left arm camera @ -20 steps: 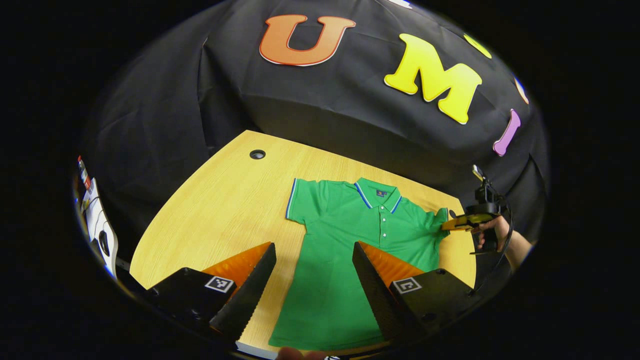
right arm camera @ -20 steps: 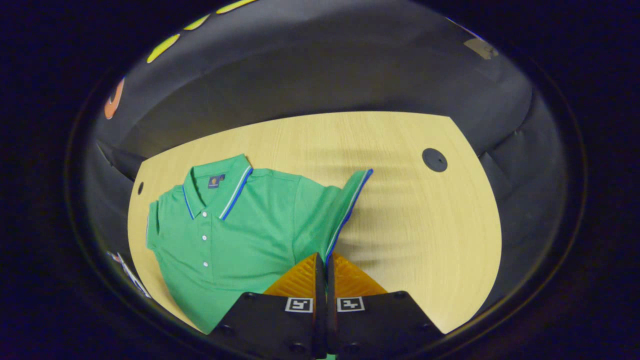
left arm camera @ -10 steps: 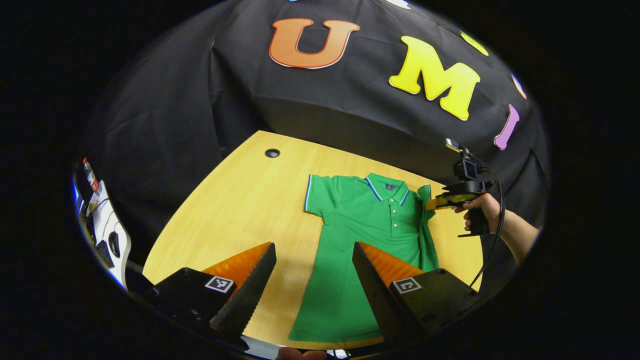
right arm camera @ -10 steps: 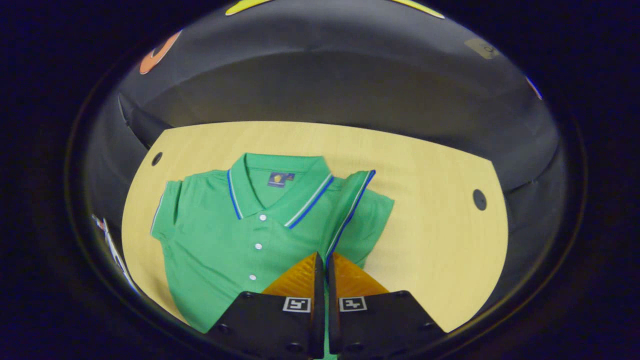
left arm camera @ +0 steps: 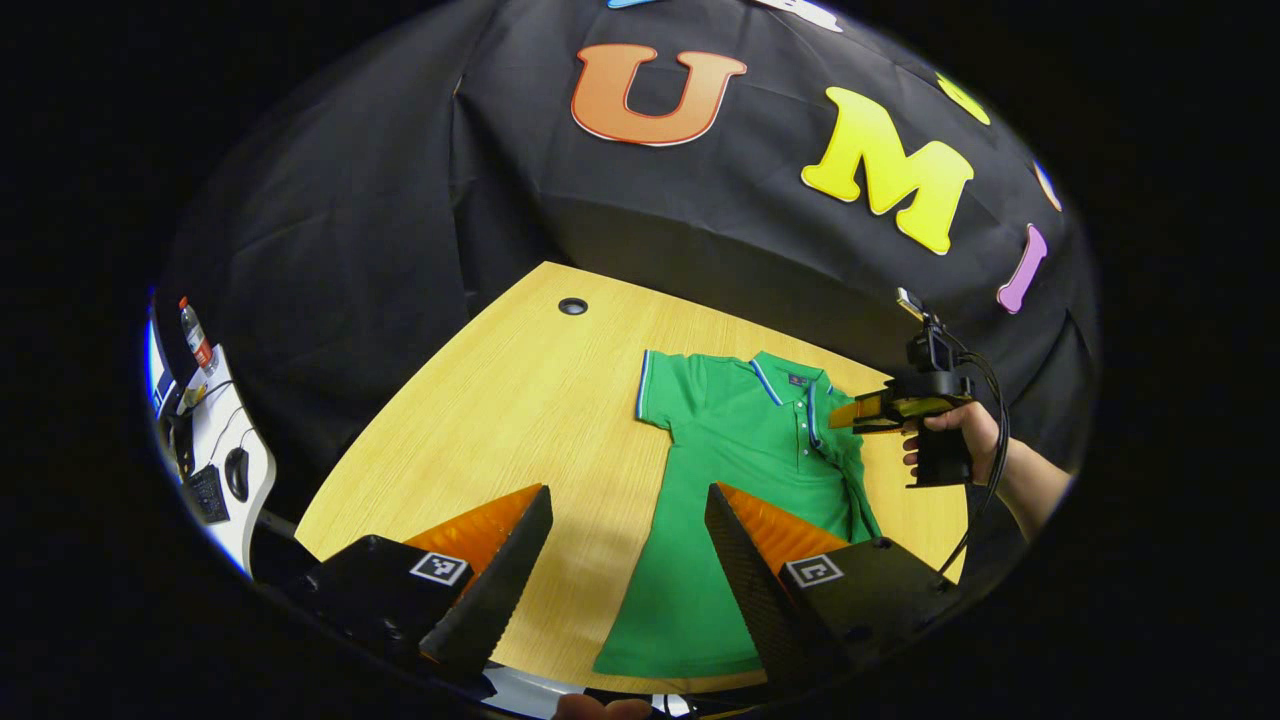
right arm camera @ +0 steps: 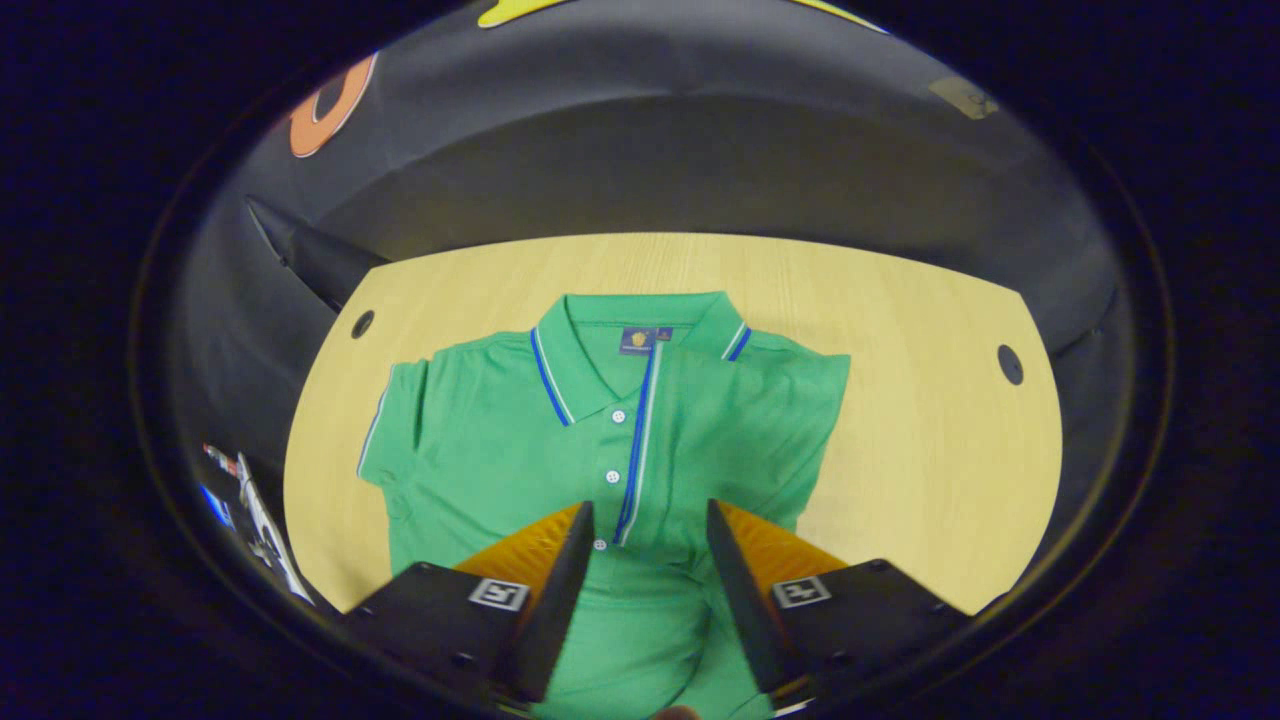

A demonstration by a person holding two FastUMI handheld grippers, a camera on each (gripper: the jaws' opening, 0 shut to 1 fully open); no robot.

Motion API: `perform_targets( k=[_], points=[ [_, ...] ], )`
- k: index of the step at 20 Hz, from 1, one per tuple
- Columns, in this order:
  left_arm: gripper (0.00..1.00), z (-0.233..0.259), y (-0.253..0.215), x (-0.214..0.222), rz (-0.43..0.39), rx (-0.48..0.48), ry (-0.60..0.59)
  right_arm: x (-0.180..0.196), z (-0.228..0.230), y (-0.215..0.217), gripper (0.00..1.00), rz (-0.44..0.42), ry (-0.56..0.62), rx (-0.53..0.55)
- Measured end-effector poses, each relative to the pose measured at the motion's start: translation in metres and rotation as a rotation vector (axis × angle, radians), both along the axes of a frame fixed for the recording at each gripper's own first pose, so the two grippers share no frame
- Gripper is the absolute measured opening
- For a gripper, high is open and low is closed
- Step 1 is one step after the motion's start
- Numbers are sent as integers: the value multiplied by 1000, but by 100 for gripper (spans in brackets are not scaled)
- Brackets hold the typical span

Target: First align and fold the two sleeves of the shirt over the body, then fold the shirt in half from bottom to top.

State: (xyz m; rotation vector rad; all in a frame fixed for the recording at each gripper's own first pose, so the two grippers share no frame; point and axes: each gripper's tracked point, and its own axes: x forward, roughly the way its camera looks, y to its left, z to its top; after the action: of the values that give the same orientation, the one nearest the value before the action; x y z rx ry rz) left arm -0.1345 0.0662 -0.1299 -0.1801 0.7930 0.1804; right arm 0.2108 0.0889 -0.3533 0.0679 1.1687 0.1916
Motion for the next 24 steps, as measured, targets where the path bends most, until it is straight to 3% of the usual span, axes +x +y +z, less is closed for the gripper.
perform_targets(
  k=[1,9,15,21,24],
  points=[
    [100,0,-3,4,-14,-3,-7,-3,10,-6,88,-5,-24,1],
    [99,-6,-14,46,-119,-57,-26,-67,104,-55,90,8,-209,10],
    [99,-39,-1,104,-154,-145,43,-135,173,-87,90,22,-331,84],
    [99,-88,13,170,-190,-243,179,-199,188,-133,90,-62,-293,152],
    [99,-123,19,192,-202,-271,287,-227,178,-148,90,-41,-255,119]
  ],
)
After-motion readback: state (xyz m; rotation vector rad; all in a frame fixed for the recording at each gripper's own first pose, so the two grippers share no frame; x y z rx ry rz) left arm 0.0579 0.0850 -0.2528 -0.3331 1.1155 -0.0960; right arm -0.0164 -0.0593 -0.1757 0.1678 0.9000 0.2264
